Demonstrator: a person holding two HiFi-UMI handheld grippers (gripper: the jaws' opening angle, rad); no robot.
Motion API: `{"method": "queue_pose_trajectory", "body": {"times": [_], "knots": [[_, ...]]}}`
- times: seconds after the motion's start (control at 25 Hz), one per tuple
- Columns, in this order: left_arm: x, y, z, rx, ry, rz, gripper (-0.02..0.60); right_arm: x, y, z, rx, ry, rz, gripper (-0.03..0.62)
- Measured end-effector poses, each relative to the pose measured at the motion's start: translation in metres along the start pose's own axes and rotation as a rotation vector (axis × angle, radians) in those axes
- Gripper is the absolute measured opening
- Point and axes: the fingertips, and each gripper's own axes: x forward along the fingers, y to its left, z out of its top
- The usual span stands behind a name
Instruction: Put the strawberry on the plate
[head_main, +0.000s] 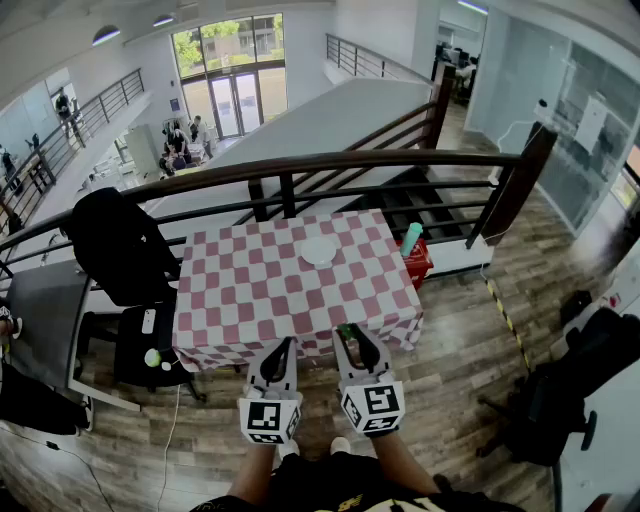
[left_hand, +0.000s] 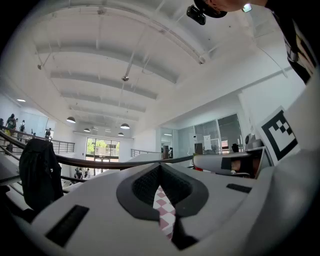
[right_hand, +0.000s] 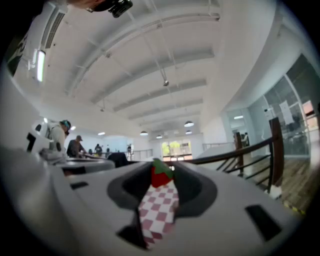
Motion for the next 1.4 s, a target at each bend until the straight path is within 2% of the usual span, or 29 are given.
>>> {"method": "queue_pose_trajectory", "body": {"times": [0.16, 0.4, 0.76, 1.08, 1.4], "knots": [[0.006, -0.014, -0.014, 0.006, 0.05, -0.02, 0.009, -0.005, -0.013, 0.0, 0.0, 0.0, 0.002, 0.144], [0.009, -0.03, -0.015, 0.01, 0.065, -0.003, 0.009, -0.008, -0.027, -0.002, 0.019, -0.007, 0.027, 0.144], [0.031, -0.045, -0.032, 0.015, 0.095, -0.014, 0.008, -0.003, -0.058, -0.022, 0.077, 0.019, -0.001, 0.144], [0.106, -0.031, -0.051, -0.021, 0.1, -0.089, 0.009, 0.043, -0.101, -0.037, 0.059, 0.061, -0.08, 0.144], [0.218, 0.039, -0.037, -0.044, 0.051, -0.144, 0.009, 0.162, -0.131, -0.02, -0.014, 0.059, -0.134, 0.144]]}}
